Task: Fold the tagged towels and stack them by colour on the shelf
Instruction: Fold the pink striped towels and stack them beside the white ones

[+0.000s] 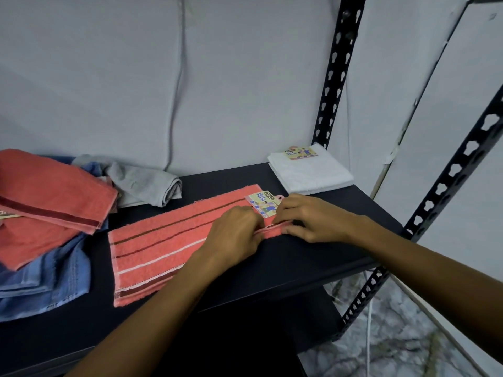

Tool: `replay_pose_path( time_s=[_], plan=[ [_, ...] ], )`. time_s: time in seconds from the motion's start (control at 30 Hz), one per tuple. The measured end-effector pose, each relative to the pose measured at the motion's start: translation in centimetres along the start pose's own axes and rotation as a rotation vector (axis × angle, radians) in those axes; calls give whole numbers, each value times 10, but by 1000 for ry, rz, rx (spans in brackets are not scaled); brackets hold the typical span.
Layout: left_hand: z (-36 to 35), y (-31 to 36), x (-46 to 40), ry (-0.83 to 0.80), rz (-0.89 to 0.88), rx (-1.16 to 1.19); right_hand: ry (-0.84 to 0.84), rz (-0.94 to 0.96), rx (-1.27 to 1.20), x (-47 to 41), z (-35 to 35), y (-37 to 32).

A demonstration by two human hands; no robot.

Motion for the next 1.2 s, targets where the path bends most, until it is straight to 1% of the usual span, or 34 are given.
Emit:
replay_pose_path(
  time_s=[0.23, 0.37, 0.43, 0.47, 0.5, 0.57, 0.63, 0.67, 0.73, 0.8, 0.9, 1.0, 1.13, 1.2],
  plan=[
    [-2, 0, 2, 19, 43, 17, -6, -5, 91, -5, 4, -6],
    [0, -3, -2, -46, 83, 7, -137, -67, -55, -13, 17, -4],
    [3, -3, -7, -89, 92, 29, -127, -88, -112, -16, 26, -4],
    [5, -4, -11, -106, 87, 76, -117, -97, -119, -18, 29, -4],
    [8, -7, -14, -102, 76, 135, -119, -107, -122, -18, 30, -4],
    [17, -16, -22, -39, 63, 203, -157, -122, -118, -15, 27, -6],
    [22, -29, -33, 31, 58, 179, -197, -108, -62, -11, 20, -9],
    [21, -35, -40, 34, 59, 164, -200, -89, -21, -9, 16, -10],
    [17, -40, -53, -24, 64, 155, -176, -52, 75, -9, 12, -13],
    [11, -41, -62, -126, 55, 196, -155, -28, 164, -11, 10, -14],
    [2, -38, -73, -269, 68, 171, -120, -16, 181, -12, 14, -13],
    [-4, -39, -80, -279, 95, 122, -109, -16, 168, -8, 17, -10],
    [-6, -39, -79, -274, 91, 83, -146, -8, 193, -10, 10, -10],
    [-9, -42, -77, -253, 82, 72, -139, -27, 181, -12, 15, -10]
  ],
)
Point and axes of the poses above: each hand's wrist, its own x-axis away from the middle knuckle, its own z-axis out of the back of the hand, y = z × x, the point moved 5 cm from there along -x, towards the middle knuckle, and after that the axes turned 12 degrees about -y, right-handed, at the moved point
